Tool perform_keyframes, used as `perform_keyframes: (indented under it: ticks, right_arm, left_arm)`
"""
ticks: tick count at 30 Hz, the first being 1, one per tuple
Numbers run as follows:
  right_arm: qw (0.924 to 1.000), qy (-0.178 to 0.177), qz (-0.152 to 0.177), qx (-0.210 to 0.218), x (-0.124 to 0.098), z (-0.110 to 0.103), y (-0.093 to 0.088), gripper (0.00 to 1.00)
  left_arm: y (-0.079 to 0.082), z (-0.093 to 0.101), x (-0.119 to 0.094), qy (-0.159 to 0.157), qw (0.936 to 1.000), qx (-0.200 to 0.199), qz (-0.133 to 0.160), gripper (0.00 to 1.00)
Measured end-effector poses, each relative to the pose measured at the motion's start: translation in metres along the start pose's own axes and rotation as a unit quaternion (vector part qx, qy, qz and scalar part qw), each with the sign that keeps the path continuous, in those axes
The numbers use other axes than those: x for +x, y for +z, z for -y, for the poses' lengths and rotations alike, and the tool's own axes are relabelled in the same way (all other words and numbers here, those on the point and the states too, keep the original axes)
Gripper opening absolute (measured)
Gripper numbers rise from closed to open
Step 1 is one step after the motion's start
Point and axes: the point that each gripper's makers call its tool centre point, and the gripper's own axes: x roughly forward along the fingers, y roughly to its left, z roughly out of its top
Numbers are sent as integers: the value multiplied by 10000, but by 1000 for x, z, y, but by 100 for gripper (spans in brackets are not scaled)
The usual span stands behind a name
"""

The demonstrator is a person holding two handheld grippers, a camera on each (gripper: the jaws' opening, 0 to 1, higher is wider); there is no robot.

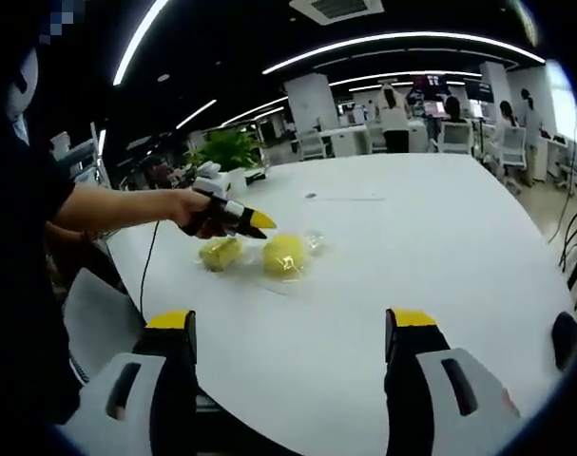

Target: Compare the silicone blocks by pressing each to a similar depth, holding the contact briefly, and releasing to observe deformation and rebound differences across the visible hardness samples.

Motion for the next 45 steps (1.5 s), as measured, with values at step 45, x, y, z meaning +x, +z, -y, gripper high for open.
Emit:
perform_keyframes:
  ticks: [45]
  right_arm:
    - [9976, 40, 691, 53, -3, 9, 40, 60]
  left_arm:
    - [-1, -9, 37, 134, 9984, -538, 88, 14]
